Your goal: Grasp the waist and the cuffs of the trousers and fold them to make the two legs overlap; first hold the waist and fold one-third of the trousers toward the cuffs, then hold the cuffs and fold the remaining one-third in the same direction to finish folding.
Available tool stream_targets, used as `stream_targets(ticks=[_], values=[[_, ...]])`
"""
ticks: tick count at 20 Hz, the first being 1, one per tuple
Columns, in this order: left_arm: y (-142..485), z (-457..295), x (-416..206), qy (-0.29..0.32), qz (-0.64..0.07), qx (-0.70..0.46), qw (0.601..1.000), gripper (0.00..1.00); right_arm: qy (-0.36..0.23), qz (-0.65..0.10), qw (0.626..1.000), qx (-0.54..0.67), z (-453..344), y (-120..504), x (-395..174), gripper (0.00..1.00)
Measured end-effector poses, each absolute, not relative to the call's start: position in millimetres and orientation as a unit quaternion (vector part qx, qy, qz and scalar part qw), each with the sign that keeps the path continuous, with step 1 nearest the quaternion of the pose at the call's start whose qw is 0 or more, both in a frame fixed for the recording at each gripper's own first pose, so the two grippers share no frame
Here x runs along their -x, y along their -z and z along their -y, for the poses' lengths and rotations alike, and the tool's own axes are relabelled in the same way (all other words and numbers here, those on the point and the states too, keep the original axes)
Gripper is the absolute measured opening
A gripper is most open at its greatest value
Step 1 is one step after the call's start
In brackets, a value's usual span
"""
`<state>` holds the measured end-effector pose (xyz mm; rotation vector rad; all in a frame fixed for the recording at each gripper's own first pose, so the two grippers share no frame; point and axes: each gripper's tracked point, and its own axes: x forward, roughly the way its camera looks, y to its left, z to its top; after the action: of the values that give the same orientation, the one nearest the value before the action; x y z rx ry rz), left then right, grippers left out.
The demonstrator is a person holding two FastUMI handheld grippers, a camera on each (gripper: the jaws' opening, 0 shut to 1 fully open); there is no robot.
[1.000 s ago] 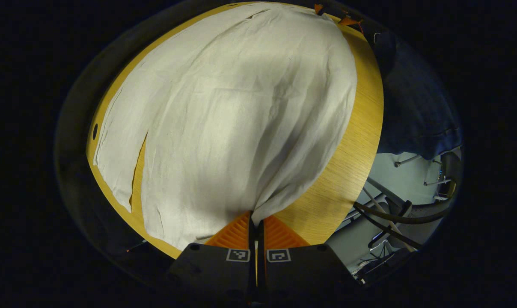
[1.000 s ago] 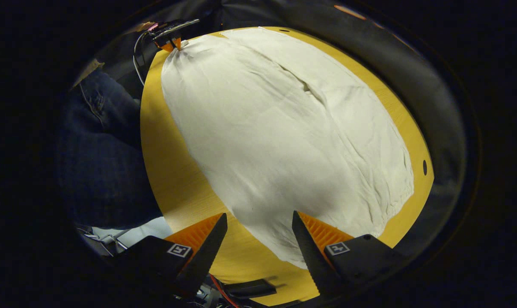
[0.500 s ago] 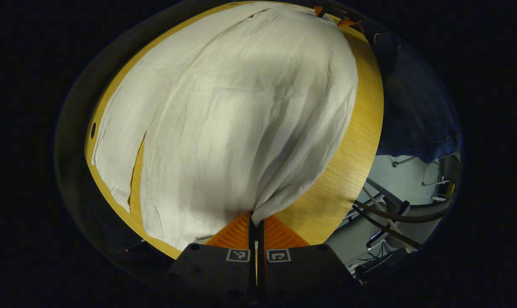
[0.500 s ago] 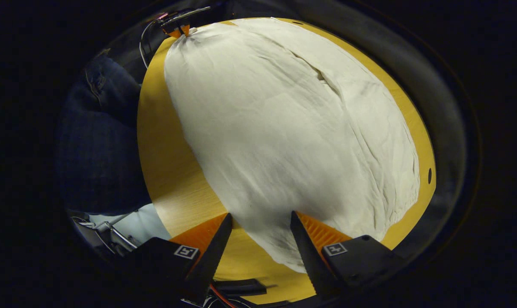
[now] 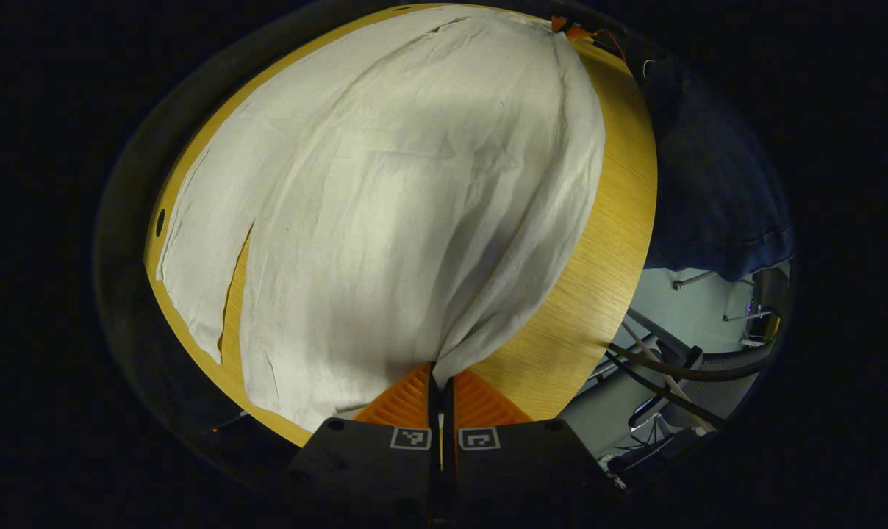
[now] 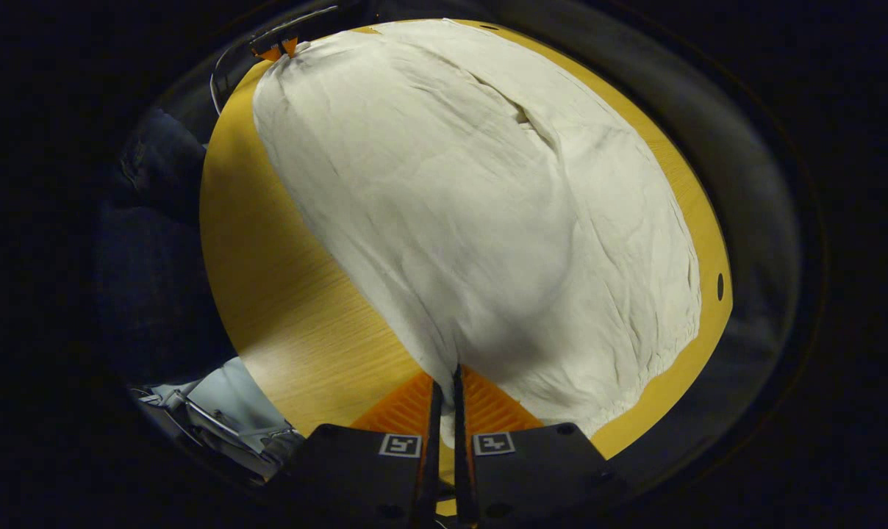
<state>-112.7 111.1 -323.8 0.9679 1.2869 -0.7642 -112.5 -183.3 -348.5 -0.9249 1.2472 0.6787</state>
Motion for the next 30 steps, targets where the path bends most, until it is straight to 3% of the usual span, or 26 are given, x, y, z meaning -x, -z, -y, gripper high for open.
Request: stream_targets(ticks=[2,6,9,15,18,24,30], values=[[323.0,-109.3,111.8,0.327,-0.557,-0.416,0.639,0.0,-0.284,-0.557,0.668,0.403,183.1,348.1,111.5,0.06],[322.5,-109.5,112.1,0.301,-0.547,-0.388,0.678,0.0,-0.245,-0.56,0.693,0.382,185.2,345.3,108.8,0.06],[322.0,-111.3,106.4,0.274,-0.535,-0.367,0.71,0.0,-0.202,-0.558,0.729,0.342,183.6,341.7,105.6,0.01],[286.0,-85.7,62.6,0.168,-0.457,-0.241,0.84,0.0,-0.089,-0.496,0.822,0.265,177.3,310.6,80.9,0.02],[253.9,-74.0,22.1,0.115,-0.403,-0.183,0.889,0.0,-0.046,-0.453,0.865,0.212,170.4,286.4,51.4,0.02],[190.1,-50.3,-51.6,0.032,-0.306,-0.11,0.945,0.0,0.023,-0.353,0.928,0.116,156.5,229.6,-22.9,0.02],[131.9,-40.7,-144.6,-0.03,-0.203,-0.041,0.978,0.0,0.061,-0.301,0.949,0.076,151.2,212.7,-110.3,0.02]])
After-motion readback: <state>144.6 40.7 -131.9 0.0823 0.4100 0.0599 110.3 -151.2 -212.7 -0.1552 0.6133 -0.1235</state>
